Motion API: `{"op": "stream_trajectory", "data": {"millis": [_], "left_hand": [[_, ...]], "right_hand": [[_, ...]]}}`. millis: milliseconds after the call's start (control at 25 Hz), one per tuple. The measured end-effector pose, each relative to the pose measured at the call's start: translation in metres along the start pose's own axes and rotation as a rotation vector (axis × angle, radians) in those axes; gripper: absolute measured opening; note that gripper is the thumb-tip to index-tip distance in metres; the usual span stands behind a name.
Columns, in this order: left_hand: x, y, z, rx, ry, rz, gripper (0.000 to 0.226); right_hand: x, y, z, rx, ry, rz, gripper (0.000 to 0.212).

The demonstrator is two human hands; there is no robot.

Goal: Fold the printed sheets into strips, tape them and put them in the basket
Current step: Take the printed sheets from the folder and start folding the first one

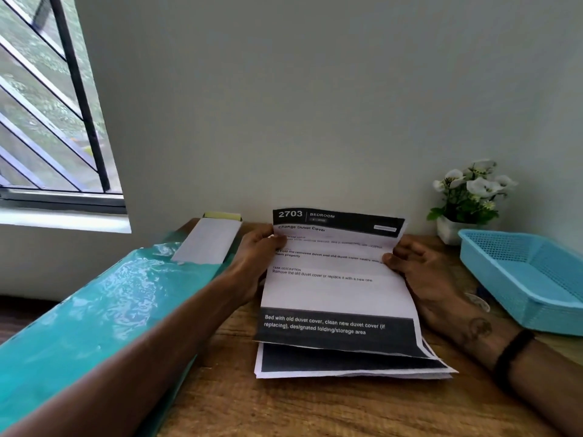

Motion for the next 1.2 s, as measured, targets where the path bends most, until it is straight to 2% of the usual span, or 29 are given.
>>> {"op": "stream_trajectory", "data": {"millis": [80,160,360,480,560,640,720,800,920,1200], "left_hand": [[0.002,-0.003,-0.004,-0.002,-0.013,0.018,0.027],[0.004,-0.006,-0.007,-0.007,-0.015,0.031,0.031],[0.008,-0.01,-0.01,0.024,-0.001,0.049,0.035],[0.008,-0.008,-0.014,0.037,-0.029,0.04,0.032],[0.004,-0.003,-0.012,0.075,-0.034,0.003,0.028],[0.003,0.0,-0.007,0.143,-0.001,-0.026,0.027],[0.002,-0.001,-0.001,0.21,0.074,0.002,0.037],[0.001,-0.003,0.001,0.16,0.109,0.056,0.04],[0.0,-0.01,0.002,0.05,0.103,0.13,0.033],[0.0,0.003,0.002,0.021,0.101,0.064,0.031]], "right_hand": [[0.0,-0.001,0.001,0.019,0.001,-0.003,0.022],[0.001,0.002,0.0,0.005,-0.022,-0.042,0.032],[0.003,-0.001,-0.005,-0.205,-0.067,0.033,0.028],[0.003,-0.008,0.004,-0.022,-0.007,0.07,0.028],[0.004,-0.009,0.008,0.124,0.06,0.06,0.049],[0.004,-0.007,0.007,0.092,0.089,0.043,0.068],[0.006,-0.003,0.008,0.051,0.108,0.003,0.073],[0.005,0.002,0.009,0.023,0.122,-0.017,0.071],[0.005,0.001,0.008,0.021,0.122,-0.018,0.064],[0.007,-0.002,0.01,0.067,0.118,-0.018,0.044]]}}
Point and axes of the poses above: each hand's wrist, its own x-axis away from the middle knuckle, its own y-axis out of the back of the hand, z = x × y, the point moved 8 cm from there along -x, towards the middle knuckle, and after that the axes turned 13 degrees about z, right-handed, at the moved point
